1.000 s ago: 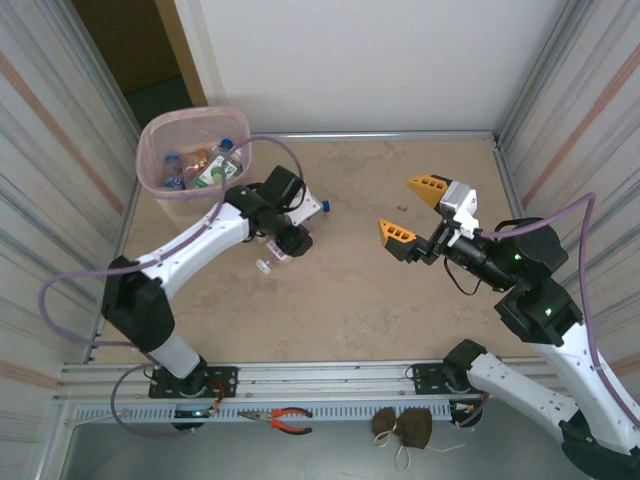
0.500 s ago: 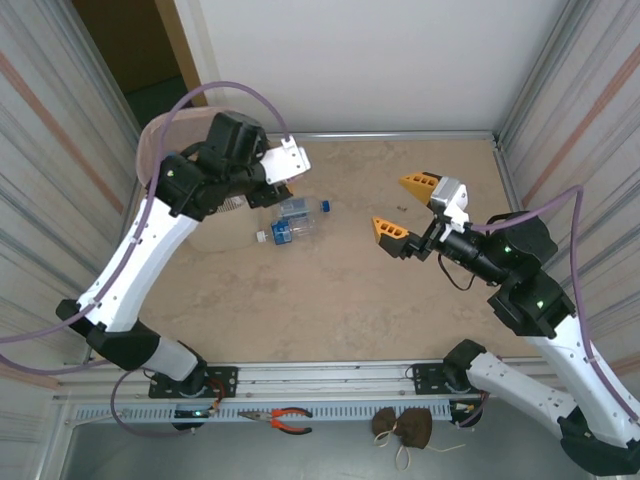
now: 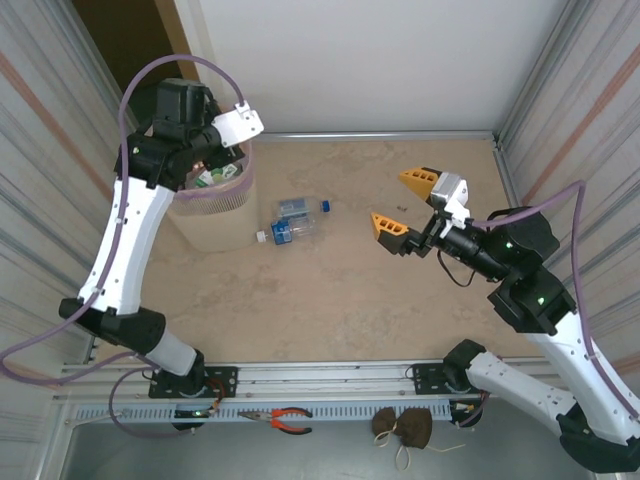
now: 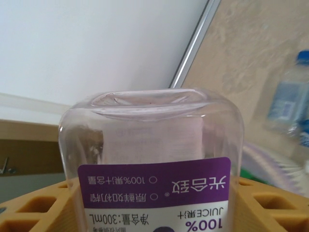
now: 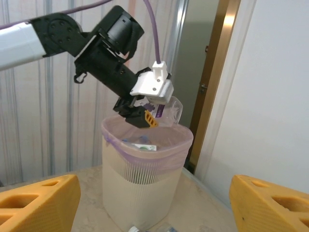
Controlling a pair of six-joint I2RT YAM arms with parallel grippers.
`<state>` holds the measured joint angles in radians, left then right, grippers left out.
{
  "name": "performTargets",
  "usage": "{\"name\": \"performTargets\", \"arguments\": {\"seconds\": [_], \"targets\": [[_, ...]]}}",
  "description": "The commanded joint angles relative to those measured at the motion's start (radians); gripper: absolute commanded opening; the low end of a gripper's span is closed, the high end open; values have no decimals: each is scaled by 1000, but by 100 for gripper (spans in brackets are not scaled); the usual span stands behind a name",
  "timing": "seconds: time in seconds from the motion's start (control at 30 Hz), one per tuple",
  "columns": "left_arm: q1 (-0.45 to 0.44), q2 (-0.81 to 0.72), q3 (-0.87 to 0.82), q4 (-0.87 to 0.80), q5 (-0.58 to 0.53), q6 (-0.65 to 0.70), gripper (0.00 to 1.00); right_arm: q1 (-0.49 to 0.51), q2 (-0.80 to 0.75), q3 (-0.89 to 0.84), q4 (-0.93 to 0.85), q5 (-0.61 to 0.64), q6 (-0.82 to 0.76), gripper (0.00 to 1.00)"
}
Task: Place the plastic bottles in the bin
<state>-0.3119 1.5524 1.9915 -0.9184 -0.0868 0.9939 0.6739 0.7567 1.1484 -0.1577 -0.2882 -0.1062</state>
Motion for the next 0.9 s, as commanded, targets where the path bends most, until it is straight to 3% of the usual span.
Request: {"name": "performTargets", "arguments": {"seconds": [0.0, 0.17, 0.43, 0.5, 0.7, 0.87], "targets": [[46, 34, -38, 100, 28, 119, 48, 0, 5, 24, 32, -11, -5, 80], [143, 125, 16, 102, 72, 112, 48, -1, 9, 20, 30, 0, -15, 80], [208, 211, 0, 127, 130, 135, 52, -8, 24, 16, 33, 7, -25, 80], [213, 227, -1, 129, 131, 132, 56, -10, 28, 16, 36, 5, -25, 80], [214, 209, -3, 130, 158, 115, 79, -21, 35, 14, 47, -1, -25, 80], [214, 152, -22, 146, 157, 112, 85, -29, 38, 11, 55, -13, -23, 80]]}}
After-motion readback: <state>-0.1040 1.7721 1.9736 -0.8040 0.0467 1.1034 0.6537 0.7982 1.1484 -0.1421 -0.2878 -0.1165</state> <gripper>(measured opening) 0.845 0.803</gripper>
